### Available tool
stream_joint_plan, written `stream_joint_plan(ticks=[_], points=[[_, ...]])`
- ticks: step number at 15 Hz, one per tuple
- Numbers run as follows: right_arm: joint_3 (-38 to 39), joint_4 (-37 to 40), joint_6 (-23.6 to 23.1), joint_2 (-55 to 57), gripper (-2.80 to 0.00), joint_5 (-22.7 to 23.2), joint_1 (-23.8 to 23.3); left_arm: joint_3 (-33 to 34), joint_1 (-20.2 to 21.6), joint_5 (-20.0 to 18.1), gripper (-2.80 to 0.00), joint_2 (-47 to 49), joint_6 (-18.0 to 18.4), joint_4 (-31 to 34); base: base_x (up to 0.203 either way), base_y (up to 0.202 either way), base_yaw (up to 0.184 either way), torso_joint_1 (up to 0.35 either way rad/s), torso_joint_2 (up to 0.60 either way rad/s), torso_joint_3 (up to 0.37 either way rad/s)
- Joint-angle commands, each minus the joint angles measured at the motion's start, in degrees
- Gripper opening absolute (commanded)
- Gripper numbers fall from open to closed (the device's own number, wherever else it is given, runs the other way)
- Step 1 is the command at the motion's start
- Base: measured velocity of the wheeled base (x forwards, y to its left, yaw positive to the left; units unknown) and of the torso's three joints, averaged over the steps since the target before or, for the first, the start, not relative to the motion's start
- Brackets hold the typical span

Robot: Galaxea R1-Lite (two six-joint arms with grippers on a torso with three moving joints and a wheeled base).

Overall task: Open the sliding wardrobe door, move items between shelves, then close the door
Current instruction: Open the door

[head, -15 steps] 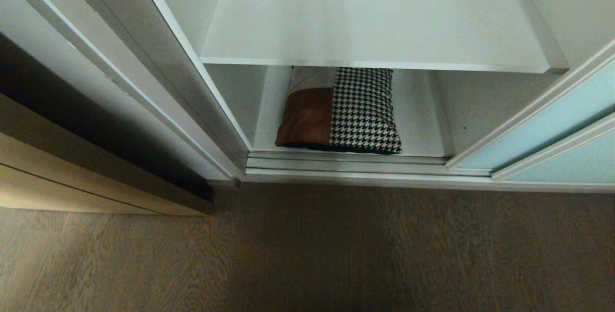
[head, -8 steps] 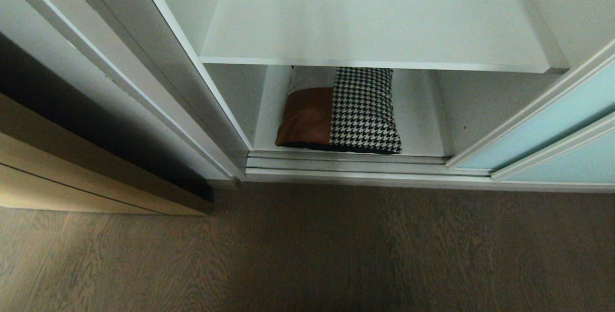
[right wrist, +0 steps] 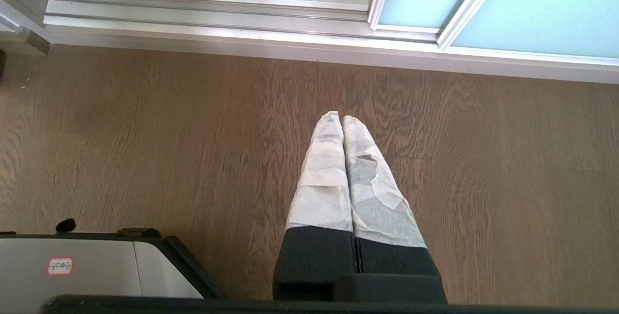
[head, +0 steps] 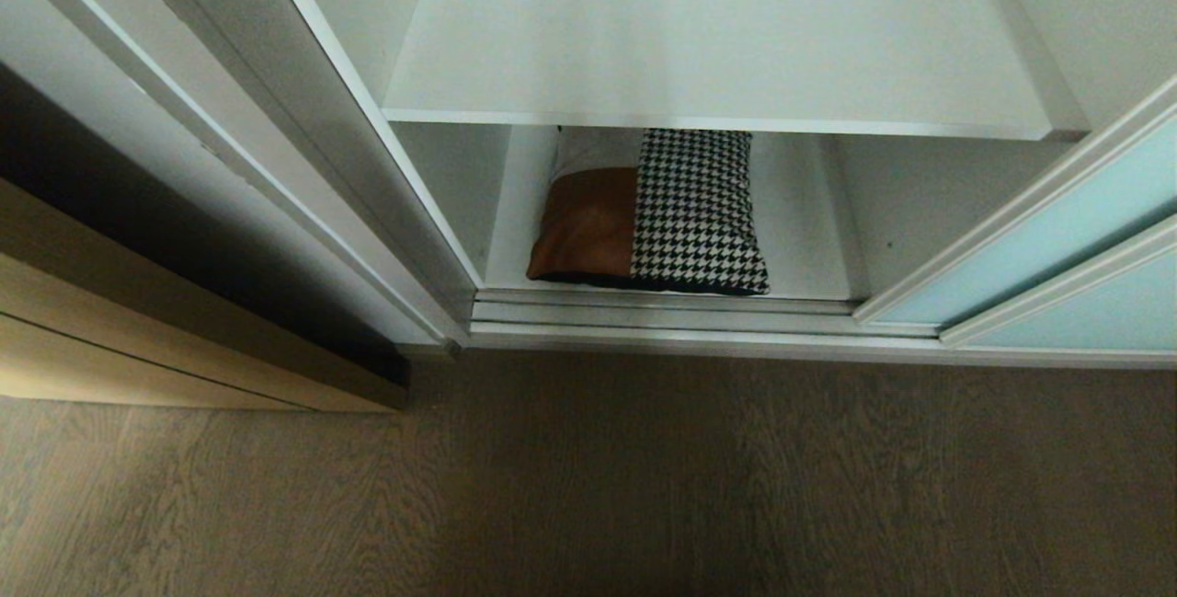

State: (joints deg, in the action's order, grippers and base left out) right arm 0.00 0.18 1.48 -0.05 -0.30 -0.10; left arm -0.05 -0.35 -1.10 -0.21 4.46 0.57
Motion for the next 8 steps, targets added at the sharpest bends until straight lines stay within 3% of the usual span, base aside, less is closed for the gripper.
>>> stream_joint_plan(ticks=[1, 8], points=[[0.09, -0.01, 0.02, -0.04, -2.80, -0.05, 0.01, 0.14, 0.00, 0.31, -2.80, 0.12, -0.16, 0.04, 0.000, 0.000, 0.000, 0.000, 0.00, 0.000], [0.00, -0.01, 0.02, -0.04, -2.80, 0.04, 0.01, 0.05, 0.00, 0.31, -2.80, 0.12, -0.07, -0.05, 0.000, 0.000, 0.000, 0.000, 0.00, 0.000]])
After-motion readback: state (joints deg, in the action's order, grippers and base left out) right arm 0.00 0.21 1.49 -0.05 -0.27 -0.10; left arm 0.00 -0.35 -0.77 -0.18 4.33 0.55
